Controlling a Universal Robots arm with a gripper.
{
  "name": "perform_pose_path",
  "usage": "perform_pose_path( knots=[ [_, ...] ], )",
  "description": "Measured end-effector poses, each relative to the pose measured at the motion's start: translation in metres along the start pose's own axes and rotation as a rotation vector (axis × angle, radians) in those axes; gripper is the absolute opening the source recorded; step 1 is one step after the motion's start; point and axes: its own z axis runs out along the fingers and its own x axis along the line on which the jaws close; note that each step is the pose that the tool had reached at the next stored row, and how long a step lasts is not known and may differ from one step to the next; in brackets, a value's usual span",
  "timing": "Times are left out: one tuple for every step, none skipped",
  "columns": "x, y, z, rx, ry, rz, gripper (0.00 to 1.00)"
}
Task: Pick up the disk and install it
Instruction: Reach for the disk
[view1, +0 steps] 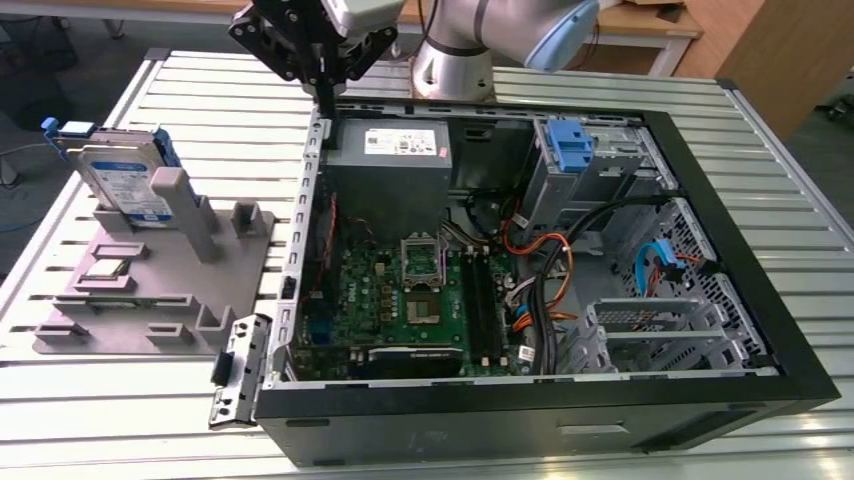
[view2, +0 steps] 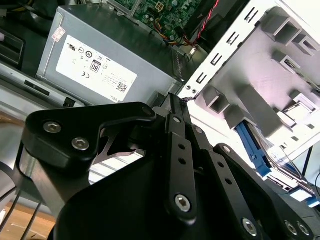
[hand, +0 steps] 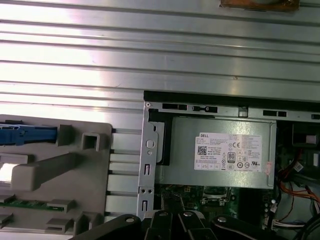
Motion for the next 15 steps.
perform_pose_path(
  knots=[
    [0.0008, 0.0000, -0.0001, 0.0001, 0.0001, 0.000, 0.10],
    [0.0015, 0.0001, 0.0000, 0.0000, 0.0001, 0.000, 0.10],
    [0.0024, 0.0001, 0.0000, 0.0000, 0.0001, -0.001, 0.10],
    [0.0037, 0.0002, 0.0000, 0.0000, 0.0001, -0.001, 0.10],
    [0.0050, 0.0002, 0.0001, 0.0000, 0.0001, -0.001, 0.10],
    [0.0062, 0.0003, 0.0001, -0.0001, 0.0001, -0.001, 0.10],
    [0.0072, 0.0003, 0.0001, 0.0000, 0.0001, -0.002, 0.10],
    [0.0082, 0.0004, 0.0001, -0.0001, 0.0001, -0.002, 0.10],
    [0.0095, 0.0004, 0.0001, -0.0001, 0.0001, -0.002, 0.10],
    [0.0106, 0.0005, 0.0002, -0.0001, 0.0001, -0.002, 0.10],
    [0.0118, 0.0005, 0.0001, 0.0000, 0.0002, -0.003, 0.10],
    [0.0132, 0.0006, 0.0001, -0.0001, 0.0002, -0.003, 0.10],
    [0.0147, 0.0006, 0.0002, -0.0001, 0.0002, -0.003, 0.10],
    [0.0163, 0.0007, 0.0001, -0.0001, 0.0002, -0.003, 0.10],
    [0.0180, 0.0008, 0.0002, -0.0001, 0.0001, -0.004, 0.10]
  ],
)
